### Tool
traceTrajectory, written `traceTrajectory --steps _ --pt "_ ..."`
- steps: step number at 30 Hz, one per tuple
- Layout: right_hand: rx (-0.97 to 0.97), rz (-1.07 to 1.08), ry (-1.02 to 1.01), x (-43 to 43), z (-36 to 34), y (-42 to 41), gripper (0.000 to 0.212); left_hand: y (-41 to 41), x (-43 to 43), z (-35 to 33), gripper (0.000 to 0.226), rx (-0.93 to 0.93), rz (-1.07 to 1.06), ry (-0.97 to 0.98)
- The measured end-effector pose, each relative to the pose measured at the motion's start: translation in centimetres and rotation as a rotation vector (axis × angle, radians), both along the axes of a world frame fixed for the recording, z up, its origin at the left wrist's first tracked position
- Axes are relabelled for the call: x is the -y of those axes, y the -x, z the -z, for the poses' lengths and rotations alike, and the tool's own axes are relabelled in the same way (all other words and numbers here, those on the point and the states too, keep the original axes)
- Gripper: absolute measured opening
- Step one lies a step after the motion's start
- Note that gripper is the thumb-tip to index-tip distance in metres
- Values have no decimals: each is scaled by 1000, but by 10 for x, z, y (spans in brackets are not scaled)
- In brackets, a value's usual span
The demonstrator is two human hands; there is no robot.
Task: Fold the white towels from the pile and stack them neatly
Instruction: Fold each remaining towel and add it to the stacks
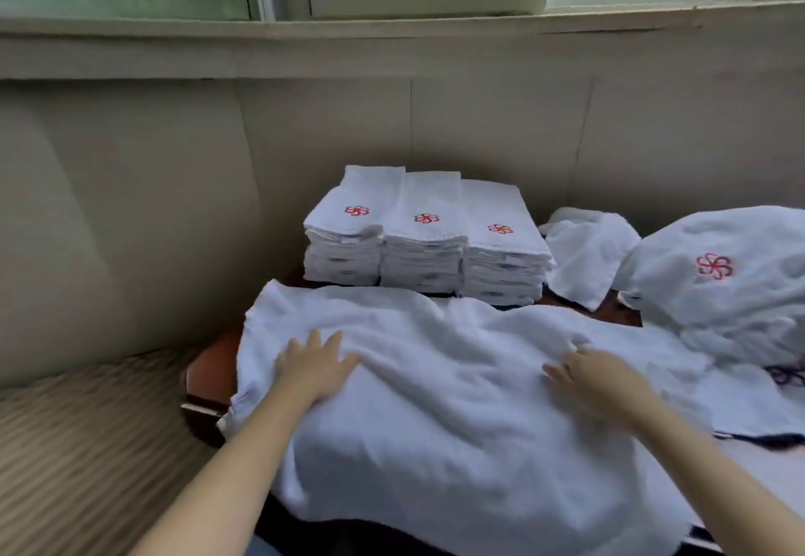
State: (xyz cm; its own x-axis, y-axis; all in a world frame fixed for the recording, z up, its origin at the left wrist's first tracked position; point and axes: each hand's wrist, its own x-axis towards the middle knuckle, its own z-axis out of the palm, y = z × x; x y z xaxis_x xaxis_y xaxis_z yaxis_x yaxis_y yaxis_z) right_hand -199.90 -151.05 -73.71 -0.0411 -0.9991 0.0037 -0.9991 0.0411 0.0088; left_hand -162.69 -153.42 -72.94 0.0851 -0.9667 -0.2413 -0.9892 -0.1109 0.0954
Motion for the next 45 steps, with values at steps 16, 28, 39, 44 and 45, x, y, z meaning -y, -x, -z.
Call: traceTrajectory --steps 16,28,39,44,45 --pt "94 369 11 33 23 -21 66 -93 12 -9 42 118 -201 226" --pt "408 446 372 5 -31 39 29 58 45 24 57 -20 206 207" --pt "442 442 -155 -58 -34 93 11 167 47 26 69 -92 289 114" --pt "502 648 -254 -103 -61 140 18 166 50 28 72 -103 275 119" --pt "464 698 -296 -114 -66 150 17 165 50 28 73 -106 279 116"
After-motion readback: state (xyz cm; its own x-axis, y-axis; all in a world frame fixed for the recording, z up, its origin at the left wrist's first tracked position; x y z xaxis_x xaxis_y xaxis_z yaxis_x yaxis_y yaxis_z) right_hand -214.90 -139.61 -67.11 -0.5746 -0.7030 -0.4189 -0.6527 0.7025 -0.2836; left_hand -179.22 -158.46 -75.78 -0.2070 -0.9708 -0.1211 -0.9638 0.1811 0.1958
